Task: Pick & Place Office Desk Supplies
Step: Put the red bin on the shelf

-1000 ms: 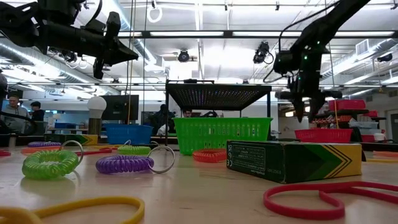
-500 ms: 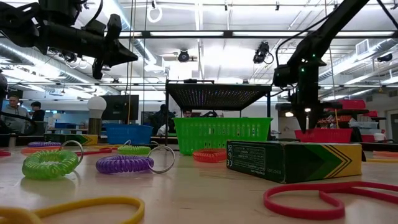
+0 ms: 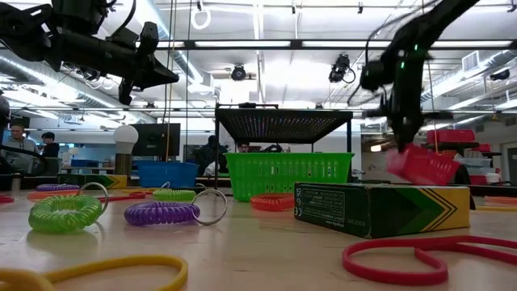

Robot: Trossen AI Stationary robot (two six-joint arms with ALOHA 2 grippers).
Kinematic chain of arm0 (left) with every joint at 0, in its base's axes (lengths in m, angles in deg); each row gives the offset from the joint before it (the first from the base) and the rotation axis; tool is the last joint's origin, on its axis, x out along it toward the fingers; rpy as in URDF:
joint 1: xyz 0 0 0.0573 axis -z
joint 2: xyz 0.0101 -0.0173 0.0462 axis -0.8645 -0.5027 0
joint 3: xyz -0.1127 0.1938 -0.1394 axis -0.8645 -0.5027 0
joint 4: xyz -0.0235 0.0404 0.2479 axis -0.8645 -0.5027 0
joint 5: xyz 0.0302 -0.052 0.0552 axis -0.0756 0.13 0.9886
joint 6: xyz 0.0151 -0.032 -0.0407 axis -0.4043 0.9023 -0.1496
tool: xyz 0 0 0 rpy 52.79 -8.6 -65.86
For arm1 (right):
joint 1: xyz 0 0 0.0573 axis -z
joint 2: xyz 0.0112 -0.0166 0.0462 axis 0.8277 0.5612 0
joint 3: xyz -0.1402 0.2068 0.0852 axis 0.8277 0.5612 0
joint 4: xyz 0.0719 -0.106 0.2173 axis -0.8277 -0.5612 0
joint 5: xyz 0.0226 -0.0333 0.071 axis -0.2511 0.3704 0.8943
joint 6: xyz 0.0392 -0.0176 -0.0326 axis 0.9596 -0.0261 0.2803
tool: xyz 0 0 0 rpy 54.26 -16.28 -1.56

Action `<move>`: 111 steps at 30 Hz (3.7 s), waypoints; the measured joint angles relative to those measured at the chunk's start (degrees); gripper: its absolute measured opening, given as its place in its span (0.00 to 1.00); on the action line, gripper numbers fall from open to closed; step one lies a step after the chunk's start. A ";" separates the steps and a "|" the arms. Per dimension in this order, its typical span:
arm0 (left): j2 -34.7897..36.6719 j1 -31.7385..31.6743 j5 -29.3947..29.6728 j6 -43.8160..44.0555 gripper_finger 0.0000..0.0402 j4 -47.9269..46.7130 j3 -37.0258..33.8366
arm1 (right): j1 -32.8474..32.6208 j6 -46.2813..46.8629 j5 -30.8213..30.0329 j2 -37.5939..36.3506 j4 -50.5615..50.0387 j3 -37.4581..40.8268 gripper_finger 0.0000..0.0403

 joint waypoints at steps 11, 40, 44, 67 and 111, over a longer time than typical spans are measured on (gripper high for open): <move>0.02 0.00 -2.74 0.14 0.02 -0.84 0.00 | -21.03 8.86 -6.90 -2.02 -16.96 -28.73 0.02; 0.04 0.07 -3.88 3.68 0.02 -0.74 0.00 | -25.18 7.94 -0.81 31.96 -21.14 -61.24 0.03; 0.04 0.04 -5.12 3.54 0.02 -0.78 0.00 | -25.53 11.15 -1.66 32.08 -19.35 -61.64 0.03; 0.04 0.09 -5.46 3.83 0.02 -0.86 0.00 | -25.79 9.35 -0.96 33.52 -12.05 -61.18 0.08; 0.02 0.06 -7.99 6.85 0.05 -0.36 0.00 | -16.01 -13.42 2.77 24.89 0.49 -40.67 0.35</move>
